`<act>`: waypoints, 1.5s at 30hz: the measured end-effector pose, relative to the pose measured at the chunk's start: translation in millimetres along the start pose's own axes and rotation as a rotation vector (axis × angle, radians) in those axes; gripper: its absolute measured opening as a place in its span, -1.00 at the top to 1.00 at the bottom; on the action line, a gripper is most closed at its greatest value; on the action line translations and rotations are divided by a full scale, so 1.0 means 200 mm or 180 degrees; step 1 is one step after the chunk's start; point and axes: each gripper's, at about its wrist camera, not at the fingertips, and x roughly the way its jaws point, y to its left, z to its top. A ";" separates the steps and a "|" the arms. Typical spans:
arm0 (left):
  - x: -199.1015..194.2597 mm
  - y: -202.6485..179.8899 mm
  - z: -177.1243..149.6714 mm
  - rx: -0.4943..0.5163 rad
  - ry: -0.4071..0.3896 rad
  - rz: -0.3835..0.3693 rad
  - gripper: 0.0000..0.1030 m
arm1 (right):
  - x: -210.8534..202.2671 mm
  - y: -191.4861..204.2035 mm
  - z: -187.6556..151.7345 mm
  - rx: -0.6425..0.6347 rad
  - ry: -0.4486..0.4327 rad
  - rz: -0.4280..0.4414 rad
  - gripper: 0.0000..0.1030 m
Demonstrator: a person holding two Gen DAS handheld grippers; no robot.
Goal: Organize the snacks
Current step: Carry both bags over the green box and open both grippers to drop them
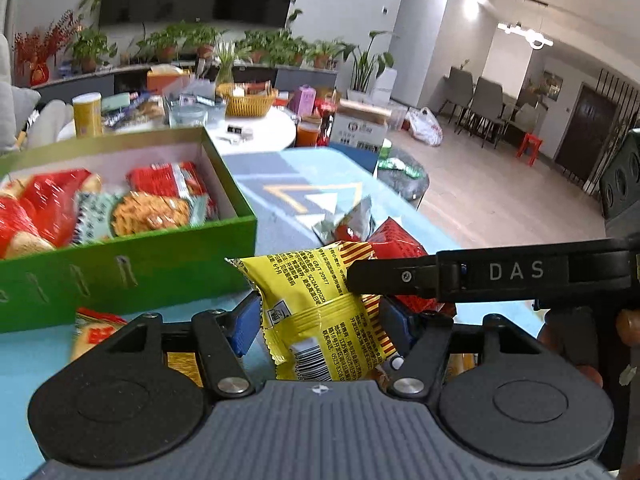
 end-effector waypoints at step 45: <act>0.07 0.71 0.41 -0.0205 -0.0636 0.0650 -0.24 | 0.53 0.35 0.47 0.0075 -0.0432 0.0135 0.07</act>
